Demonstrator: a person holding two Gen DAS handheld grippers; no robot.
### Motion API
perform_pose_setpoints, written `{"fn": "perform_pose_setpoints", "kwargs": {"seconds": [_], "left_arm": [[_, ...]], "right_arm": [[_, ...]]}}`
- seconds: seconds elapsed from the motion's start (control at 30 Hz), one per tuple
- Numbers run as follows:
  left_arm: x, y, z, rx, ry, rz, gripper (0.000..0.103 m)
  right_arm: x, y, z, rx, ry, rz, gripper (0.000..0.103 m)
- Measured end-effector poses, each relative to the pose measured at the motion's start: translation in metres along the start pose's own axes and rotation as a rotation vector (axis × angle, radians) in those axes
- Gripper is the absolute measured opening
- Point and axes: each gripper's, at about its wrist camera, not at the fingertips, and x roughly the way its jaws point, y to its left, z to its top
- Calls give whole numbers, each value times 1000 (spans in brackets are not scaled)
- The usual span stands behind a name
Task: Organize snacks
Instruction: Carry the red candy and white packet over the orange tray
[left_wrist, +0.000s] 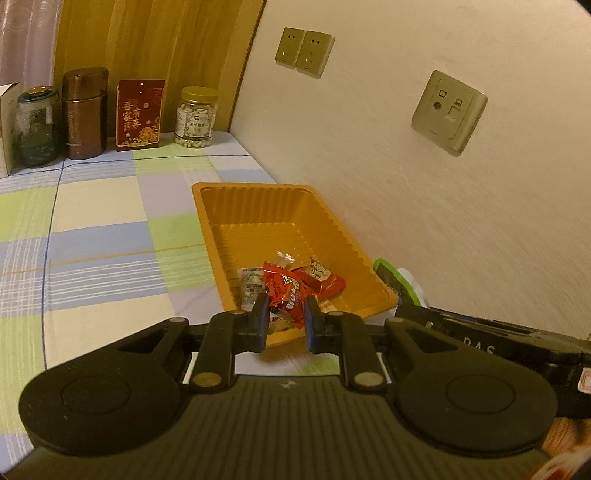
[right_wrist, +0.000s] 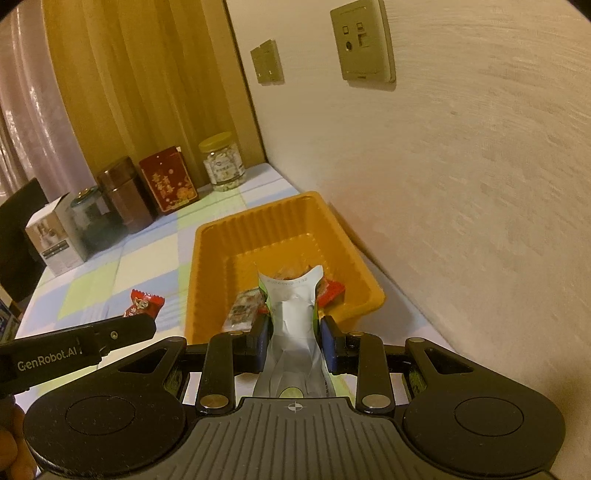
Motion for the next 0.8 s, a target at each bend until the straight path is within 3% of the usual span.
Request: {"fn": "perform_pose_setpoints", "kwargs": {"seconds": [0.8], "left_arm": [[72, 15, 44, 28, 30, -7, 17]], "right_arm": [[66, -3, 52, -20, 11, 22, 30]]}}
